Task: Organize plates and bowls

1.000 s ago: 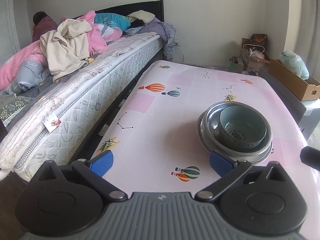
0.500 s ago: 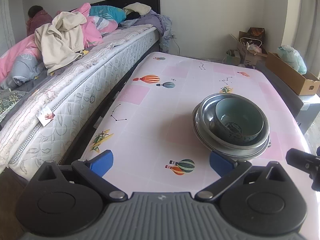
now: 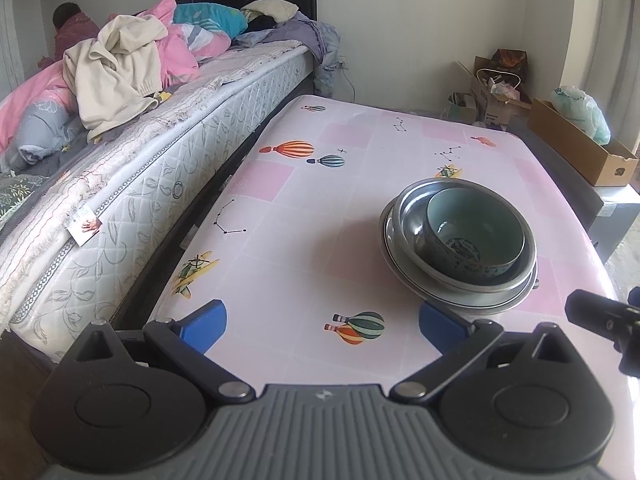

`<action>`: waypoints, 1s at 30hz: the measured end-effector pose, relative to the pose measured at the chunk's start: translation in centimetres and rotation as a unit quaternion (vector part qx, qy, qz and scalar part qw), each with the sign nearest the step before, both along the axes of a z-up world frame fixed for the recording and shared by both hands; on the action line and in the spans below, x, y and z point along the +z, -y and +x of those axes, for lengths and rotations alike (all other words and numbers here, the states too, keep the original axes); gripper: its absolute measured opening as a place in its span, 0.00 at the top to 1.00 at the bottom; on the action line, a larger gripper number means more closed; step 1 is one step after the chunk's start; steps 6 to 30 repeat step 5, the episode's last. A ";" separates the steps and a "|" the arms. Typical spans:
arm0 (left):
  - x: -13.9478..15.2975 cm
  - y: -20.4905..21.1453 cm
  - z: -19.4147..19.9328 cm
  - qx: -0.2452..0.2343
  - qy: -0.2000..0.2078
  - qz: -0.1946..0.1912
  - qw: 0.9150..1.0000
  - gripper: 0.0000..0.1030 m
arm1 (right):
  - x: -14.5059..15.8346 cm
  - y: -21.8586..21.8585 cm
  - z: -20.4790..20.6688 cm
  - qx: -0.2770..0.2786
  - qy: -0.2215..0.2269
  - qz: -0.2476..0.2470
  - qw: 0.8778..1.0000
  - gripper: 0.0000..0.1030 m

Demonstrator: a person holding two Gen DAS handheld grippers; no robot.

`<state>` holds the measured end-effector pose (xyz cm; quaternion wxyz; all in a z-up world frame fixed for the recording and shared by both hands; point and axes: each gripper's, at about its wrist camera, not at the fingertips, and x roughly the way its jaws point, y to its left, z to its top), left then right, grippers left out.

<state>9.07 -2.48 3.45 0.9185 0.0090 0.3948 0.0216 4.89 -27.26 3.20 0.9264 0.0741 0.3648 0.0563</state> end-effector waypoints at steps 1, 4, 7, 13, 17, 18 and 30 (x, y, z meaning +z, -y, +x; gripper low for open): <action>0.0 0.0 0.0 0.000 0.000 0.000 1.000 0.00 | 0.0 0.0 0.0 0.000 0.000 0.000 1.000 0.01; 0.0 0.0 0.0 0.000 0.000 0.000 1.000 0.00 | 0.0 0.0 0.0 0.000 0.000 0.000 1.000 0.01; 0.0 0.0 0.0 0.000 0.000 0.000 1.000 0.00 | 0.0 0.0 0.0 0.000 0.000 0.000 1.000 0.01; 0.0 0.0 0.0 0.000 0.000 0.000 1.000 0.00 | 0.0 0.0 0.0 0.000 0.000 0.000 1.000 0.01; 0.0 0.0 0.0 0.000 0.000 0.000 1.000 0.00 | 0.0 0.0 0.0 0.000 0.000 0.000 1.000 0.01; 0.0 0.0 0.0 0.000 0.000 0.000 1.000 0.00 | 0.0 0.0 0.0 0.000 0.000 0.000 1.000 0.01; 0.0 0.0 0.0 0.000 0.000 0.000 1.000 0.00 | 0.0 0.0 0.0 0.000 0.000 0.000 1.000 0.01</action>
